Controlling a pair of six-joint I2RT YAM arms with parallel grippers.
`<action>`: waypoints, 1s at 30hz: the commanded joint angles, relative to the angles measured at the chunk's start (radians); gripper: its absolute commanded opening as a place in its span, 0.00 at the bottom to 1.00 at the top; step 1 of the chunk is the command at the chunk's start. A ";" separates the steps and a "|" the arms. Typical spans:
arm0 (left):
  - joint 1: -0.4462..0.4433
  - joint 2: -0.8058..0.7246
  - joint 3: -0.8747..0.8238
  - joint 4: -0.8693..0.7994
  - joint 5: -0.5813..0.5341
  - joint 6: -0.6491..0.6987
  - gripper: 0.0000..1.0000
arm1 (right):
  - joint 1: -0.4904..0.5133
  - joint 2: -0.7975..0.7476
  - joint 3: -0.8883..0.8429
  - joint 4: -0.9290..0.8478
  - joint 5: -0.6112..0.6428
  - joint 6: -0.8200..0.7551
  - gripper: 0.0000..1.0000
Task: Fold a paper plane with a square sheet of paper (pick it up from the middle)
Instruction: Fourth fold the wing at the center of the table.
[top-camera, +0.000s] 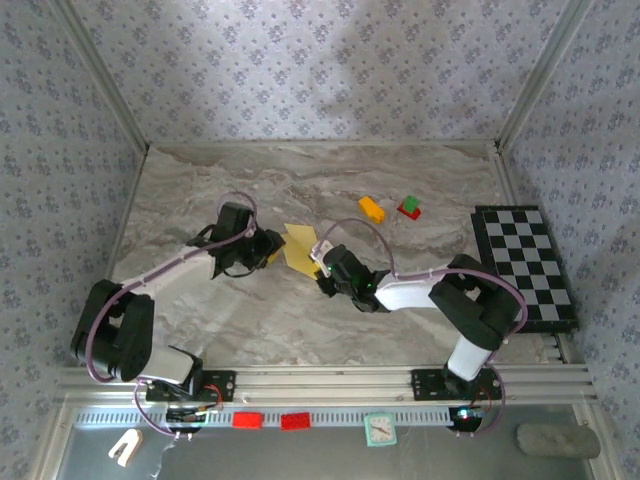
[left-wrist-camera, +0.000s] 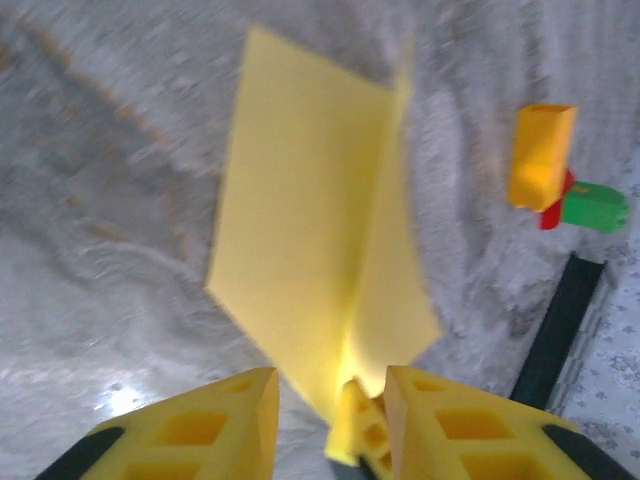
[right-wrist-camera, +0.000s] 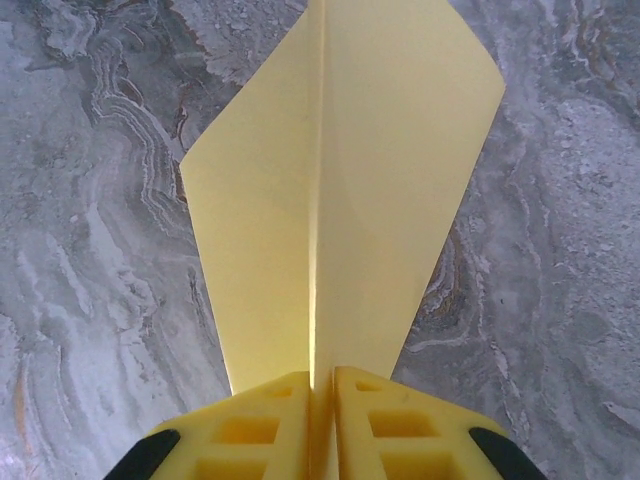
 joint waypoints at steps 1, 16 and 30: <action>-0.017 0.028 -0.051 0.072 0.040 -0.035 0.31 | -0.018 -0.004 -0.021 0.058 -0.091 -0.003 0.15; -0.064 0.257 0.051 0.170 0.119 -0.020 0.24 | -0.066 -0.053 -0.097 0.125 -0.232 -0.014 0.15; -0.087 0.337 0.088 0.042 0.073 -0.004 0.21 | -0.049 -0.012 -0.065 0.097 -0.156 -0.028 0.32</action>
